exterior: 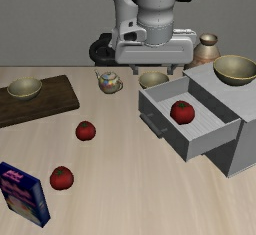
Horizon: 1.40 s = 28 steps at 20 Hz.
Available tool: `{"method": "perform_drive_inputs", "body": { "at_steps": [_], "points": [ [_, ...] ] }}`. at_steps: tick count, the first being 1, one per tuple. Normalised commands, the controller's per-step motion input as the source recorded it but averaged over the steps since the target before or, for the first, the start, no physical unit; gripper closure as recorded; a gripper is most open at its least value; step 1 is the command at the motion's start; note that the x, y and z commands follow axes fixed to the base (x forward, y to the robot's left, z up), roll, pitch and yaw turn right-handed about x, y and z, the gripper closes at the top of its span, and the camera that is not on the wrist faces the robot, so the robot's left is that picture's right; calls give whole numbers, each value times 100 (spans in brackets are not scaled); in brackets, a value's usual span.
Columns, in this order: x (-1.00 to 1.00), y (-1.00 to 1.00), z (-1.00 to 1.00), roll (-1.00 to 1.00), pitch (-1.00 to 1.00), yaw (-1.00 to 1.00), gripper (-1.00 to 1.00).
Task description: Pick the tomato in the top layer of the drawer and place it on the bowl between the vase and the teapot
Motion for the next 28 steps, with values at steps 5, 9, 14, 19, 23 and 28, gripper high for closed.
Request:
{"method": "perform_drive_inputs", "body": {
  "at_steps": [5,9,14,19,23,28],
  "points": [
    [40,60,0,0,0,0,-100],
    [100,0,0,0,0,0,-100],
    [20,40,-40,0,0,0,-100],
    [0,0,-80,0,0,0,100],
    [0,0,0,0,0,0,100],
    [0,0,0,0,0,0,100]
  ]
}}
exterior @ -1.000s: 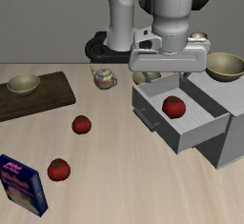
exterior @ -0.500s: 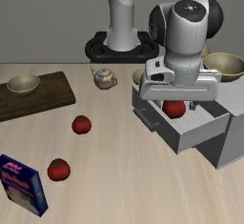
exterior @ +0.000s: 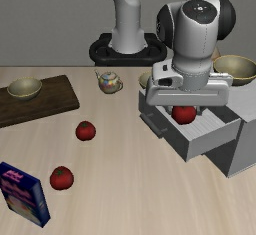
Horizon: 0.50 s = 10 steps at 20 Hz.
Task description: Pick the tomato in the top layer of the drawer and place it on the bowl between the vase and the teapot
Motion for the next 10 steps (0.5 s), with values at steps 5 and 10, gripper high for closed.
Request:
{"method": "perform_drive_inputs", "body": {
  "at_steps": [5,10],
  "points": [
    [0,0,40,0,0,0,100],
    [0,0,100,0,0,0,100]
  ]
}}
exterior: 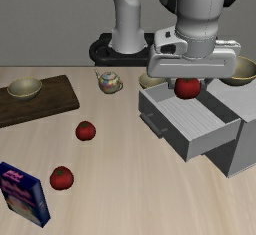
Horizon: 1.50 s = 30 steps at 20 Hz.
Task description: Pick the tomato in the top layer of the drawer and place it on the bowl between the vase and the teapot
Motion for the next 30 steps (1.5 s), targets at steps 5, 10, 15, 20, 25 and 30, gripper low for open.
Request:
{"method": "perform_drive_inputs", "body": {
  "at_steps": [5,10,15,20,25,30],
  "points": [
    [0,-40,60,0,0,0,100],
    [-40,-60,0,0,0,0,100],
    [-100,0,0,0,0,0,100],
    [-100,0,0,0,0,0,100],
    [-100,0,0,0,0,0,100],
    [-100,0,0,0,0,0,100]
  ]
}}
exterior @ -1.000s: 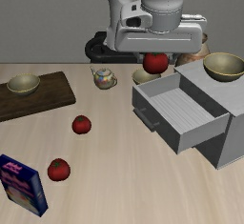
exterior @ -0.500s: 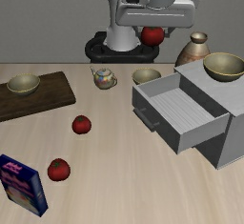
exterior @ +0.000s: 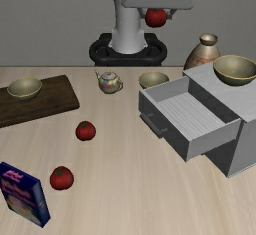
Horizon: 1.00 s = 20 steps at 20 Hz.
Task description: Pick the tomato in the top layer of the drawer and place it on the bowl between the vase and the teapot
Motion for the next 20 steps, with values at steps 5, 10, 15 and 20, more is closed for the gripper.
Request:
{"method": "perform_drive_inputs", "body": {
  "at_steps": [5,10,15,20],
  "points": [
    [-80,20,0,0,0,0,100],
    [0,0,-100,0,0,0,100],
    [0,0,-100,0,0,0,100],
    [0,0,-100,0,0,0,100]
  ]
}}
